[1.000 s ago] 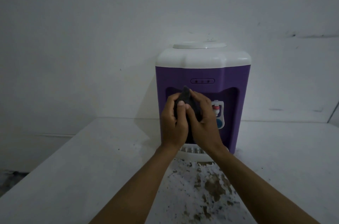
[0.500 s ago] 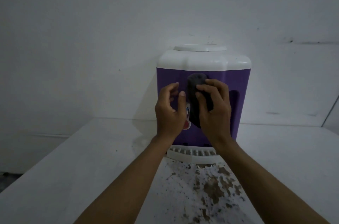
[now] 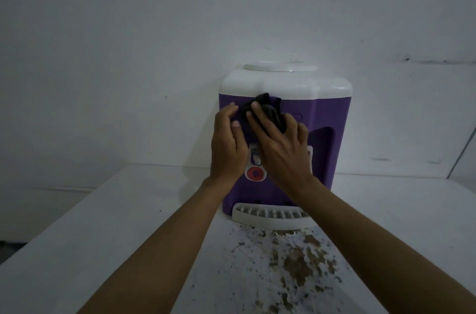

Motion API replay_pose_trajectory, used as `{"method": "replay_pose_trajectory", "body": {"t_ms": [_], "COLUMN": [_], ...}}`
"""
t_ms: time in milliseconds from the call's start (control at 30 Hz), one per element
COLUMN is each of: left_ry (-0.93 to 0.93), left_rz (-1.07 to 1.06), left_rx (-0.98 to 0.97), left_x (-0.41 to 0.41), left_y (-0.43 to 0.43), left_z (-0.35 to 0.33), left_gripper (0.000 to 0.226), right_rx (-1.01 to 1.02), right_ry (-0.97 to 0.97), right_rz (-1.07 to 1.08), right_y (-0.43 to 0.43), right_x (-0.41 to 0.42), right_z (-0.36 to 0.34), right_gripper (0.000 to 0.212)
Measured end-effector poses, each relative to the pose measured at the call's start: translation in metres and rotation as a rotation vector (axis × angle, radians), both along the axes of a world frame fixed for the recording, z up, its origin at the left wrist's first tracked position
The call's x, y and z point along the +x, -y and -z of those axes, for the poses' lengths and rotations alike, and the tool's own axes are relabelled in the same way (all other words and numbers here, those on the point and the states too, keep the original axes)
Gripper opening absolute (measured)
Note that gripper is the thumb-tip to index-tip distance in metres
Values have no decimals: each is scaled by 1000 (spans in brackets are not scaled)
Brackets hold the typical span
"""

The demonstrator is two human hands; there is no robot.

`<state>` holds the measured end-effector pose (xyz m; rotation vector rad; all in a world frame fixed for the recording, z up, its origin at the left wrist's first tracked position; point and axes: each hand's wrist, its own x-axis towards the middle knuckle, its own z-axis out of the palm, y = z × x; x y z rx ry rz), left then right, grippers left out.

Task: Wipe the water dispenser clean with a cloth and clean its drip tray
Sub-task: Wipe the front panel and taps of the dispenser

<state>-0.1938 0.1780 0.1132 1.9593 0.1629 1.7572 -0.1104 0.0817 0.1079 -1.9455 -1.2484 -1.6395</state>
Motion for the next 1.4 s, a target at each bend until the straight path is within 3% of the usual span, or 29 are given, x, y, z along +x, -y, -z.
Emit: {"method": "replay_pose_trajectory", "body": {"t_ms": [133,500,600,900,1033,1233,1400], "left_ry": [-50,-115,-86,-95,-108,-105,-126], "left_rz": [4,-10,27,40,22,4,-97], "left_rx": [66,106,54,21,58,64,140], "left_x": [1,8,8,5,7,8,9], "left_y": [-2,2,4,8,6,5,2], "left_z": [2,8,6,4,6,5,3], "left_gripper": [31,37,37,43,44,45,42], "right_rx": [-29,230,225,-102,-43,157,143], "right_ry": [-52,-355,-332,-47,-77,-300,-283], "right_rz": [-80,-238,-190,-98,-156,-287,-329], "right_y": [22,38,25,29,58,59,55], "right_x": [9,24,10,21,37,41,39], "right_z": [3,7,1,22,23,-5,10], "right_gripper": [63,59,58,61,58,52,53]}}
